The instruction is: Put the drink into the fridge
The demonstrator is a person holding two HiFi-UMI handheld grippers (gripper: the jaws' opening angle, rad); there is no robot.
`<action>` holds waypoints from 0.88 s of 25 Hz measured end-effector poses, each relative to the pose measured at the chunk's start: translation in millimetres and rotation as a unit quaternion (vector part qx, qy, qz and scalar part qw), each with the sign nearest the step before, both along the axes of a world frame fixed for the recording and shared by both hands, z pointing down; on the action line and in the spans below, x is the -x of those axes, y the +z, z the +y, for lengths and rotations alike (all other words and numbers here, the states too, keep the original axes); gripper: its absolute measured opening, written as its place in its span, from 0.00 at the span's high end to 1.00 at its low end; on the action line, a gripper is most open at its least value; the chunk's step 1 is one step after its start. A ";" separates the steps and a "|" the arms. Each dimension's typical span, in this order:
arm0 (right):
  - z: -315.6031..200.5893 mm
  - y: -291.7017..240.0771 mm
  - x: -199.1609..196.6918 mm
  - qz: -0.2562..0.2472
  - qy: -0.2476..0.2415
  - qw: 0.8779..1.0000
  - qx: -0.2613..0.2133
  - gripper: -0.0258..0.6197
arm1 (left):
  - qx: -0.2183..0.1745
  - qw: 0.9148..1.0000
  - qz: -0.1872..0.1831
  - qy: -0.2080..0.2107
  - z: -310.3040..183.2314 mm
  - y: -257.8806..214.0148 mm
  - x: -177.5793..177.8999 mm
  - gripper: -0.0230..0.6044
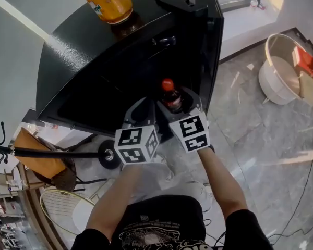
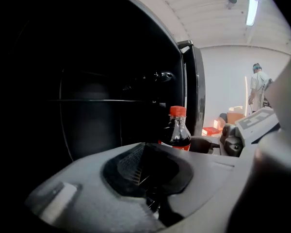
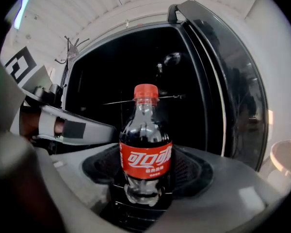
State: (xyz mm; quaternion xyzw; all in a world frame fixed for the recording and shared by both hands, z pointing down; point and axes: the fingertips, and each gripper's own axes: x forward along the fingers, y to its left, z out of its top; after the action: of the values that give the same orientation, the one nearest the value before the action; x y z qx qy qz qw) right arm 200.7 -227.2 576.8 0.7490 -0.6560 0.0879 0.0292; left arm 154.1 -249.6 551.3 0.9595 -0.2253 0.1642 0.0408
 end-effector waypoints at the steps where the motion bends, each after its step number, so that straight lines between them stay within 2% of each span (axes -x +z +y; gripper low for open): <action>1: -4.1 5.6 -2.9 0.001 0.002 1.000 -0.002 0.48 | 0.001 1.000 -0.002 0.003 -2.7 5.1 -2.4 0.96; 7: -31.0 29.9 -17.8 0.013 0.011 1.000 -0.010 0.48 | 0.005 1.000 -0.014 0.007 -22.0 29.5 -11.6 0.96; 18: -78.7 72.0 -24.6 0.038 0.036 0.999 -0.008 0.48 | 0.021 1.000 -0.015 0.015 -45.7 48.2 -12.2 0.96; 22: -92.8 88.2 -28.3 0.049 0.046 0.998 0.007 0.48 | 0.022 0.999 -0.017 0.017 -50.0 52.9 -8.4 0.96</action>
State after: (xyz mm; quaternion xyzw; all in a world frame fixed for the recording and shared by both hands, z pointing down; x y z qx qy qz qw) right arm 229.0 -320.0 665.1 0.7818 -0.6179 0.0569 0.0620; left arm 162.5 -299.6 604.2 0.9591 -0.2060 0.1859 0.0553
